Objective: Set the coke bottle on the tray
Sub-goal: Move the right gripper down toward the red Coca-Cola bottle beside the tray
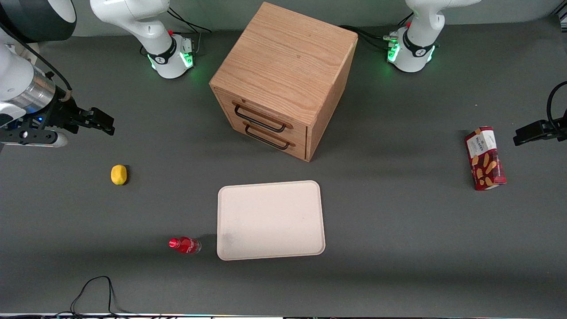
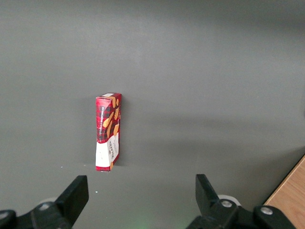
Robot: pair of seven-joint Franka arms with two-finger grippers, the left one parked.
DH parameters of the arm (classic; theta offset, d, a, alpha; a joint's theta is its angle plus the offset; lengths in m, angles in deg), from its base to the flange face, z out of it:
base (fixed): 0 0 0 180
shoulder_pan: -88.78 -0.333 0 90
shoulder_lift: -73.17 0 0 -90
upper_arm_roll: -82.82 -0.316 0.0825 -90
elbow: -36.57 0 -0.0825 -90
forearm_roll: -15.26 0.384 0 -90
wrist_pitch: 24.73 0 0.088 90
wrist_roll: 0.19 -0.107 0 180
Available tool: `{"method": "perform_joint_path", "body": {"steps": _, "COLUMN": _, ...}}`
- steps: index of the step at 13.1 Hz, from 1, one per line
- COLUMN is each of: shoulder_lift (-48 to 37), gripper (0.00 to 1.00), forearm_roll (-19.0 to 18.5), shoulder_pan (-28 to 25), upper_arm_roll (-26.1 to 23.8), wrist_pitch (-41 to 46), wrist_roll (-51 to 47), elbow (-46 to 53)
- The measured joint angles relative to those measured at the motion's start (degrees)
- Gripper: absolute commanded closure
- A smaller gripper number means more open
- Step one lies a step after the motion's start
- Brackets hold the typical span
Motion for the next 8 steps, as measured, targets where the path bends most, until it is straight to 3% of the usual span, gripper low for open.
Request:
{"method": "perform_joint_path", "body": {"steps": 5, "shoulder_lift": 1.17, "gripper": 0.0, "forearm_roll": 1.5, "shoulder_pan": -0.01, "upper_arm_roll": -0.11, "wrist_pitch": -0.03, "wrist_roll": -0.01, "elbow": 1.86}}
{"method": "perform_joint_path", "body": {"steps": 8, "shoulder_lift": 5.62, "gripper": 0.0, "forearm_roll": 1.84, "shoulder_pan": -0.02, "upper_arm_roll": -1.4, "wrist_pitch": -0.03, "wrist_roll": -0.01, "elbow": 8.21}}
